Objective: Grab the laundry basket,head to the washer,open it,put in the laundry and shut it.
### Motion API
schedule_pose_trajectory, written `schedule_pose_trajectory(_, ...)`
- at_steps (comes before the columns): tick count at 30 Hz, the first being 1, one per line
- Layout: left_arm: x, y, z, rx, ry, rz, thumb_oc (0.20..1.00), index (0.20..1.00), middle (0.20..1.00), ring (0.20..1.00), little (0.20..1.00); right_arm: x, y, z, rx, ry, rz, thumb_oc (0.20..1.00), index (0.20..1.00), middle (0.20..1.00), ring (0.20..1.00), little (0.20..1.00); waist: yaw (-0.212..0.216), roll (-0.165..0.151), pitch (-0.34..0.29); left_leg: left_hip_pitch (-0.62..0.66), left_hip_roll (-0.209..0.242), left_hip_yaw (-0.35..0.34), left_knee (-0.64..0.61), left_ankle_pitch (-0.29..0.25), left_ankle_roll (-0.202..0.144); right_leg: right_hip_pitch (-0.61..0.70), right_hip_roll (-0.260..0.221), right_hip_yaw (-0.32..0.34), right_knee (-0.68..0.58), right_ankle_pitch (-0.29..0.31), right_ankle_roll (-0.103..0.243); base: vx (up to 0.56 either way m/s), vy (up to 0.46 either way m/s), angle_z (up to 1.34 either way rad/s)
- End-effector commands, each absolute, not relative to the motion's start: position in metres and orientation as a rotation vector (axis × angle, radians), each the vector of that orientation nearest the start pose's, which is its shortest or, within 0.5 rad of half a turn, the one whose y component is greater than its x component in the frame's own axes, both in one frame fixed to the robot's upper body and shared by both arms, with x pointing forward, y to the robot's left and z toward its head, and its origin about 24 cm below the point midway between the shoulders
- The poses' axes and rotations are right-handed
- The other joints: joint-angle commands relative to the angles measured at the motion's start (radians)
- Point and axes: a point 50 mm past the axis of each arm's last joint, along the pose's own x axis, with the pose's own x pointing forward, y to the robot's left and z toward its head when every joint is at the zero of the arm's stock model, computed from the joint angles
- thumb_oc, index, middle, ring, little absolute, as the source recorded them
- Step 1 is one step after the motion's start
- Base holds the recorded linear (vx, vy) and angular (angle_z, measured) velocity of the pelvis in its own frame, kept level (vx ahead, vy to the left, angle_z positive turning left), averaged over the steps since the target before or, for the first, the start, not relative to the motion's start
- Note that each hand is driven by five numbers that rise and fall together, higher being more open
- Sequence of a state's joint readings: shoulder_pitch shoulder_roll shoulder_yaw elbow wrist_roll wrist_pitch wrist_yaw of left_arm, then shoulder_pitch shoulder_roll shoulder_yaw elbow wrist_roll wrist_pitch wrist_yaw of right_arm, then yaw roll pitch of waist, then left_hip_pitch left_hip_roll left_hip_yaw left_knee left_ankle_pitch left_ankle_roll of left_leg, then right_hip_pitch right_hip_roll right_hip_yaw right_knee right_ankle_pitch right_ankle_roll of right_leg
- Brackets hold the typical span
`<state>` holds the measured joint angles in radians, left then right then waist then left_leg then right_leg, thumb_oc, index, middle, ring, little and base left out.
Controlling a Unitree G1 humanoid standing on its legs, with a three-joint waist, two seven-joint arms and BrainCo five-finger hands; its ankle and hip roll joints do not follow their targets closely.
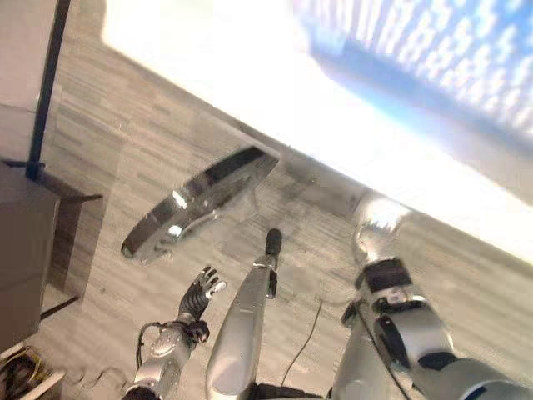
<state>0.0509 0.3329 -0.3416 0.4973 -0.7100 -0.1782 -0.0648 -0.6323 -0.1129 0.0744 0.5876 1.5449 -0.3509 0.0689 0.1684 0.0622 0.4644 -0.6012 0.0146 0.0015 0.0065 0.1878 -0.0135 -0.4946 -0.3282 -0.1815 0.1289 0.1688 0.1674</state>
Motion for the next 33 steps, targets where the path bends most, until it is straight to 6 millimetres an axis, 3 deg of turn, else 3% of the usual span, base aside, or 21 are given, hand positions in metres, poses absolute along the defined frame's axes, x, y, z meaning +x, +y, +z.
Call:
schedule_pose_trajectory(1,0.183,0.191,-0.085,-0.341,0.526,0.005,1.0,1.0,1.0,1.0,1.0,0.309,-0.138,0.043,1.244,-0.136,0.077,1.0,1.0,1.0,1.0,1.0,-0.062,0.017,-0.127,0.019,0.017,0.016,0.167,-0.217,-0.078,-0.012,0.027,-0.005,0.015,-0.147,0.029,-0.04,0.034,-0.45)
schedule_pose_trajectory(3,0.183,0.194,-0.086,-0.335,0.529,0.025,1.0,1.0,1.0,1.0,1.0,0.284,-0.142,-0.002,1.169,0.053,-0.009,1.0,1.0,1.0,1.0,1.0,-0.085,-0.012,-0.133,0.052,0.017,0.03,0.175,-0.203,-0.07,0.036,0.024,-0.006,-0.014,-0.112,0.025,-0.04,0.042,0.09)
schedule_pose_trajectory(4,0.182,0.195,-0.086,-0.335,0.529,0.025,1.0,1.0,1.0,1.0,1.0,0.284,-0.142,-0.002,1.169,0.054,-0.009,1.0,1.0,1.0,1.0,1.0,-0.085,-0.012,-0.131,0.055,0.017,0.03,0.174,-0.203,-0.07,0.039,0.024,-0.006,-0.015,-0.112,0.025,0.1,0.06,0.27)
schedule_pose_trajectory(5,0.18,0.202,-0.086,-0.329,0.53,0.049,1.0,1.0,1.0,1.0,1.0,0.257,-0.147,-0.038,1.062,0.231,-0.053,1.0,1.0,1.0,1.0,1.0,-0.101,-0.042,-0.14,0.116,0.022,0.045,0.187,-0.226,-0.064,0.102,0.021,0.005,-0.038,-0.102,0.034,0.1,0.082,0.35)
schedule_pose_trajectory(7,0.178,0.205,-0.087,-0.327,0.531,0.068,1.0,1.0,1.0,1.0,1.0,0.229,-0.155,-0.068,1.002,0.371,-0.099,1.0,1.0,1.0,1.0,1.0,-0.115,-0.064,-0.148,0.172,0.022,0.064,0.206,-0.25,-0.053,0.159,0.018,0.009,-0.054,-0.093,0.042,0.13,0.103,0.18)
schedule_pose_trajectory(10,0.176,0.211,-0.088,-0.314,0.538,0.091,1.0,1.0,1.0,1.0,1.0,0.207,-0.164,-0.089,0.936,0.481,-0.144,1.0,1.0,1.0,1.0,1.0,-0.124,-0.079,-0.161,0.239,0.025,0.085,0.21,-0.272,-0.042,0.211,0.01,0.017,-0.071,-0.079,0.053,0.09,0.094,-0.58)
schedule_pose_trajectory(12,0.171,0.219,-0.096,-0.289,0.576,0.133,1.0,1.0,1.0,1.0,1.0,0.174,-0.177,-0.113,0.818,0.623,-0.189,1.0,1.0,1.0,1.0,1.0,-0.142,-0.1,-0.206,0.338,0.02,0.107,0.178,-0.294,-0.021,0.266,-0.003,0.026,-0.089,-0.051,0.069,0.14,0.161,-1.25)
schedule_pose_trajectory(16,0.168,0.223,-0.103,-0.289,0.606,0.18,1.0,1.0,1.0,1.0,1.0,0.154,-0.187,-0.128,0.764,0.716,-0.252,1.0,1.0,1.0,1.0,1.0,-0.154,-0.108,-0.248,0.412,0.001,0.122,0.15,-0.311,-0.002,0.3,-0.01,0.046,-0.099,-0.03,0.078,0.09,0.1,-0.8)
schedule_pose_trajectory(18,0.159,0.227,-0.111,-0.282,0.658,0.225,1.0,1.0,1.0,1.0,1.0,0.122,-0.206,-0.147,0.697,0.843,-0.389,1.0,1.0,1.0,1.0,1.0,-0.166,-0.111,-0.299,0.478,-0.011,0.128,0.131,-0.334,0.012,0.349,-0.02,0.056,-0.11,-0.018,0.084,0.17,0.069,-0.67)
schedule_pose_trajectory(20,0.159,0.227,-0.112,-0.285,0.666,0.23,1.0,1.0,1.0,1.0,1.0,0.104,-0.215,-0.157,0.652,0.943,-0.467,1.0,1.0,1.0,1.0,1.0,-0.159,-0.106,-0.307,0.49,-0.016,0.123,0.135,-0.347,0.018,0.363,-0.022,0.051,-0.118,-0.019,0.086,0.09,0.014,-0.07)
schedule_pose_trajectory(23,0.161,0.227,-0.113,-0.293,0.665,0.239,1.0,1.0,1.0,1.0,1.0,0.1,-0.228,-0.16,0.526,1.028,-0.483,1.0,1.0,1.0,1.0,1.0,-0.146,-0.101,-0.312,0.475,-0.024,0.119,0.143,-0.349,0.023,0.355,-0.033,0.047,-0.13,-0.016,0.086,0.0,-0.018,0.0)
schedule_pose_trajectory(24,0.164,0.225,-0.113,-0.287,0.667,0.21,1.0,1.0,1.0,1.0,1.0,0.092,-0.245,-0.16,0.336,1.13,-0.49,1.0,1.0,1.0,1.0,1.0,-0.134,-0.092,-0.311,0.44,-0.026,0.111,0.177,-0.35,0.017,0.353,-0.046,0.023,-0.147,-0.011,0.083,0.0,-0.056,-0.17)
schedule_pose_trajectory(26,0.167,0.22,-0.111,-0.271,0.663,0.159,1.0,1.0,1.0,1.0,1.0,0.072,-0.265,-0.159,0.198,1.256,-0.515,1.0,1.0,1.0,1.0,1.0,-0.138,-0.075,-0.327,0.398,-0.033,0.097,0.196,-0.347,0.012,0.353,-0.056,-0.004,-0.167,-0.005,0.081,0.02,-0.034,0.26)
schedule_pose_trajectory(32,0.16,0.215,-0.115,-0.279,0.698,0.137,1.0,1.0,1.0,1.0,1.0,0.019,-0.288,-0.156,0.029,1.475,-0.552,1.0,1.0,1.0,1.0,1.0,-0.15,-0.063,-0.348,0.379,-0.052,0.087,0.184,-0.339,0.019,0.35,-0.071,-0.014,-0.174,0.008,0.089,0.0,0.025,0.2)
schedule_pose_trajectory(33,0.158,0.214,-0.117,-0.268,0.713,0.137,1.0,1.0,1.0,1.0,1.0,0.014,-0.291,-0.155,0.028,1.483,-0.577,1.0,1.0,1.0,1.0,1.0,-0.157,-0.061,-0.342,0.395,-0.046,0.089,0.17,-0.332,0.025,0.336,-0.066,-0.017,-0.13,0.003,0.088,-0.09,0.02,0.01)
